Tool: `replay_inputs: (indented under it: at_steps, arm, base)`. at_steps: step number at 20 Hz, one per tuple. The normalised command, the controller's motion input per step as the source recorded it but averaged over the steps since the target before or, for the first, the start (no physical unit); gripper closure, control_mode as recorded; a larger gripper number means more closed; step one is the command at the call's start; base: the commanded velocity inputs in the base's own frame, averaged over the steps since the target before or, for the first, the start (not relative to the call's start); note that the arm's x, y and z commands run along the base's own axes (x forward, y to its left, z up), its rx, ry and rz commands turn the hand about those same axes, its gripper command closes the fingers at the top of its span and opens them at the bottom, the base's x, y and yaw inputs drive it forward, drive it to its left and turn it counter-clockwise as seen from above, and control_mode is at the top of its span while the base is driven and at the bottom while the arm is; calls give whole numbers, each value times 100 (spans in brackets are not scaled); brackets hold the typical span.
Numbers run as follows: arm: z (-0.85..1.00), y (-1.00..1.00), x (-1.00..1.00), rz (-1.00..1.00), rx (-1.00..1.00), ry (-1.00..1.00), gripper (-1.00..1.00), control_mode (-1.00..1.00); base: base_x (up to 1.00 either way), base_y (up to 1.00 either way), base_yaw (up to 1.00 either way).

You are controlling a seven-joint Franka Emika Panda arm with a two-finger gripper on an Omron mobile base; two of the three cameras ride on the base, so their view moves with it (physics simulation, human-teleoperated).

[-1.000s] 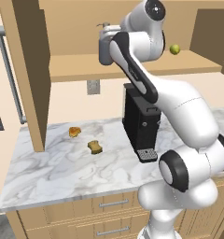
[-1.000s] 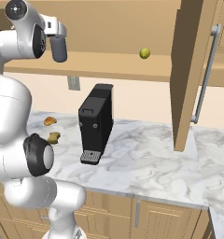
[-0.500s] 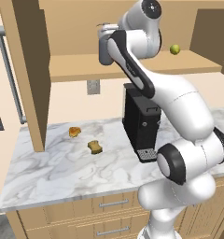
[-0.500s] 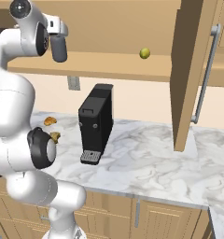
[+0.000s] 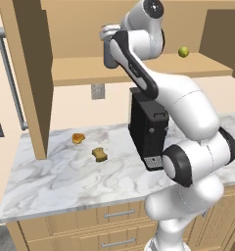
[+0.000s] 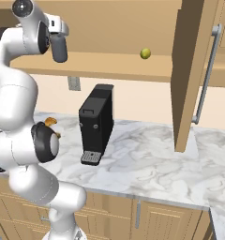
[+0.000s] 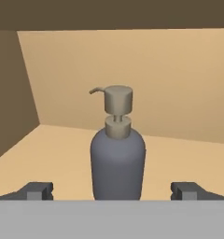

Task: Pick the soap dispenser and sponge from the cabinet and place them on the counter.

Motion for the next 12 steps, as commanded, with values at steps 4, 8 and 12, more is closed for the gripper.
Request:
replay_inputs:
  at_steps: [4,8,12]
  arm:
    - [-11,7,17,0,-1,1,-100,-100]
    - [-10,8,21,0,-2,0,-100,-100]
    - [-4,9,28,0,-2,0,-100,-100]
  base:
    - [0,0,0]
    - [0,0,0]
    - [0,0,0]
